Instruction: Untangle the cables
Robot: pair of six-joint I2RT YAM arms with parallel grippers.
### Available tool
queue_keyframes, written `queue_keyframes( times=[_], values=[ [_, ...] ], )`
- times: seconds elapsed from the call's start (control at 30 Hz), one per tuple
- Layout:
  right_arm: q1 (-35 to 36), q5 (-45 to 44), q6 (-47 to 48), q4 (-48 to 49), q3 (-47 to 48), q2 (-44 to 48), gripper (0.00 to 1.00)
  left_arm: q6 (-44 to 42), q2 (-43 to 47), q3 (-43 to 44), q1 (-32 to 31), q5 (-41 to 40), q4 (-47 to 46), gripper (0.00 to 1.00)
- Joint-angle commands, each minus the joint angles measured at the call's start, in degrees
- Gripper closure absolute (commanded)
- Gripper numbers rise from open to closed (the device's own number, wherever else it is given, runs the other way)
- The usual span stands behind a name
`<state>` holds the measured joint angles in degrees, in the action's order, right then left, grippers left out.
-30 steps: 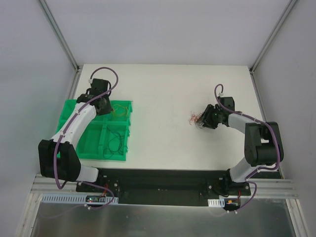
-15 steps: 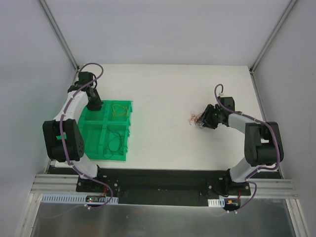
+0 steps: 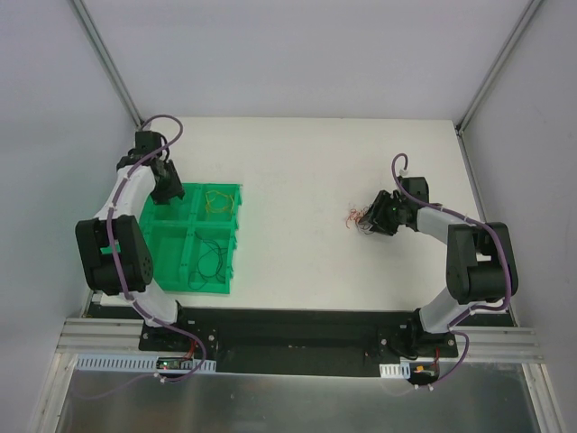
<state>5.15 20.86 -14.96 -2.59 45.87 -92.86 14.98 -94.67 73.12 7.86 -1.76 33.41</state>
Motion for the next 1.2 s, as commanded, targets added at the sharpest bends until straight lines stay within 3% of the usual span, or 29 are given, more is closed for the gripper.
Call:
queue_keyframes(
  times=[0.0,0.17,0.27,0.37,0.43,0.5,0.67,0.83,1.0,1.17],
  values=[
    [-0.1,-1.6,1.4,-0.9,0.6,-1.2,0.51,-2.1,9.1,-1.0,-0.3,2.9,-2.3,0.55],
    [0.9,-3.5,2.1,-1.6,0.9,-0.8,0.51,-0.8,22.5,-7.8,-1.3,8.6,-10.2,0.41],
    [2.6,-5.8,3.3,-2.2,1.2,-0.7,0.54,2.1,26.0,-8.8,-7.7,16.8,-14.2,0.38],
    [4.1,-7.6,4.4,-2.9,1.5,-0.5,0.66,4.1,22.0,-4.2,-20.3,23.5,-15.5,0.42],
    [4.7,-6.5,4.2,-3.8,2.0,-0.6,0.79,5.6,16.9,0.8,-27.1,30.6,-15.8,0.44],
    [5.5,-5.0,3.7,-6.0,2.9,0.0,0.89,6.4,12.0,6.0,-31.3,35.4,-15.9,0.46],
    [12.5,-5.9,5.6,-11.3,2.6,6.7,0.98,5.5,6.4,5.2,-35.0,39.2,-16.1,0.51],
    [19.3,-3.6,4.5,-9.4,-0.1,13.0,0.99,6.9,2.6,0.9,-36.6,45.0,-17.0,0.53],
    [21.5,-0.8,2.1,-5.9,-0.5,13.7,0.97,6.0,-1.9,1.1,-40.6,47.1,-17.2,0.47],
    [22.6,-2.0,2.4,-7.3,-0.1,11.5,0.60,5.4,-5.8,1.8,-41.4,47.6,-16.4,0.44]
  ],
)
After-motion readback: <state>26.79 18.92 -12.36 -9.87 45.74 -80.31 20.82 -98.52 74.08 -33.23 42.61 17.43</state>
